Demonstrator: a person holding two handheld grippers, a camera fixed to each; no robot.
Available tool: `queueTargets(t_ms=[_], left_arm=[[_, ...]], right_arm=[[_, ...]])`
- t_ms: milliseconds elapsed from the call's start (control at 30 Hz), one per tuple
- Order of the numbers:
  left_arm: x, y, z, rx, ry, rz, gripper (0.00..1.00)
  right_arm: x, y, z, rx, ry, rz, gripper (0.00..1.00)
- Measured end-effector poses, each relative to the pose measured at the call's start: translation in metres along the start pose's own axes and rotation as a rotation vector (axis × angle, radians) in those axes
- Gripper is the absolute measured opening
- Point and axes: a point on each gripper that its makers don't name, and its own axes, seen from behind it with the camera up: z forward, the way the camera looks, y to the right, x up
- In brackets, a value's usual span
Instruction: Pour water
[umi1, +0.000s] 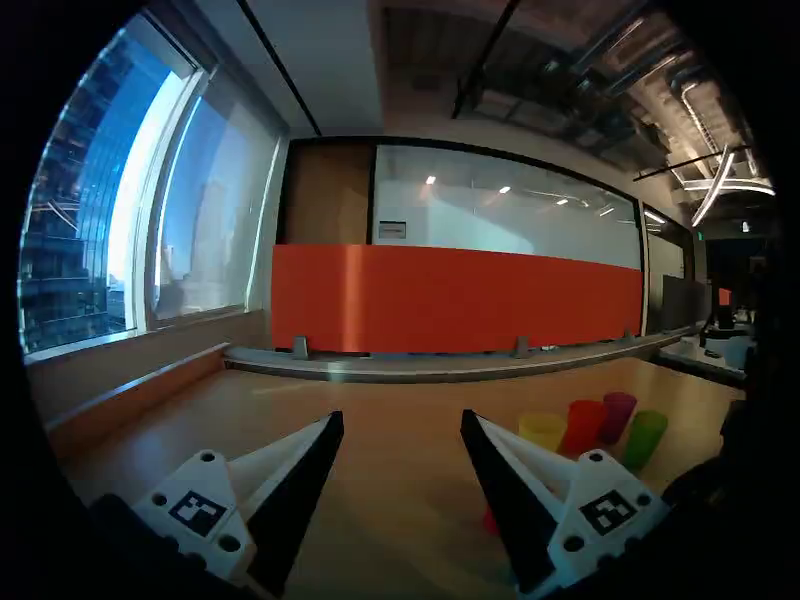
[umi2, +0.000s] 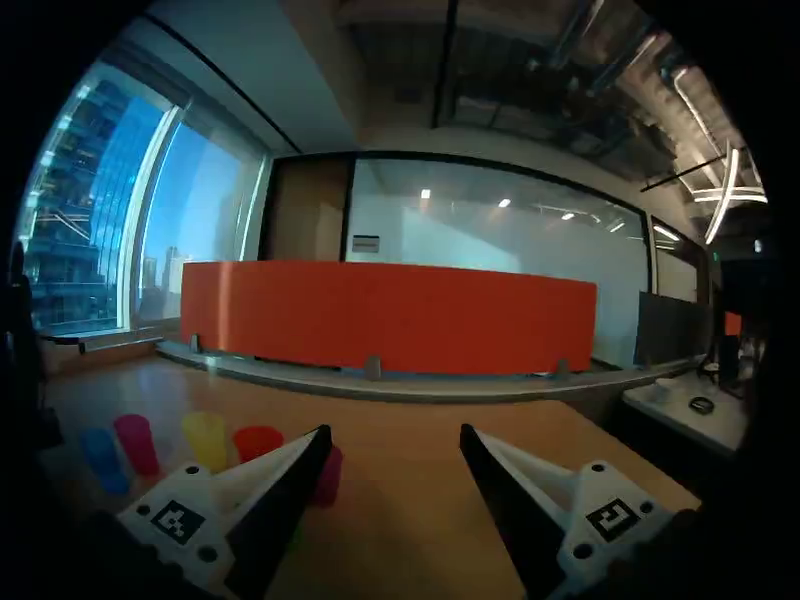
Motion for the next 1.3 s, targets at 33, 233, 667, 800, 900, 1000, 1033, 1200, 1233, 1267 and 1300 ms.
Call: queueTargets(t_ms=[33,233,667,800,900,1000,1033,1200,1233,1267,1300], left_arm=[[0.003,-0.001,0.0,-0.001,-0.001,-0.001,0.87],[0.032,-0.009,0.004,-0.005,-0.007,0.006,0.87],[0.104,-0.013,0.005,-0.032,-0.006,0.009,0.87],[0.121,-0.011,0.004,-0.046,-0.007,0.005,0.87],[0.128,-0.007,0.003,-0.064,-0.006,0.006,0.87],[0.131,-0.003,0.002,-0.084,-0.012,0.007,0.87],[0.13,-0.001,0.002,-0.092,-0.016,0.007,0.87],[0.127,0.009,0.0,-0.146,-0.032,0.0,0.87],[0.128,0.012,-0.001,-0.163,-0.03,-0.003,0.87],[0.129,0.016,-0.002,-0.179,-0.027,-0.006,0.87],[0.13,0.019,-0.003,-0.198,-0.025,-0.01,0.87]], right_arm=[[0.004,-0.001,0.0,0.003,-0.002,0.002,1.0],[0.03,-0.005,-0.002,0.019,-0.011,0.008,0.99],[0.106,-0.003,-0.001,0.04,0.016,0.009,0.99],[0.121,-0.004,-0.002,0.06,0.013,0.04,0.99],[0.122,-0.003,-0.002,0.068,0.006,0.057,0.99],[0.119,-0.002,-0.004,0.077,0.0,0.065,0.99],[0.118,-0.002,-0.004,0.083,-0.001,0.064,0.99],[0.116,-0.007,-0.007,0.127,-0.002,0.062,0.99],[0.117,-0.009,-0.008,0.142,-0.002,0.062,0.99],[0.118,-0.011,-0.009,0.156,-0.002,0.062,0.99],[0.118,-0.014,-0.009,0.173,-0.002,0.061,0.99]])
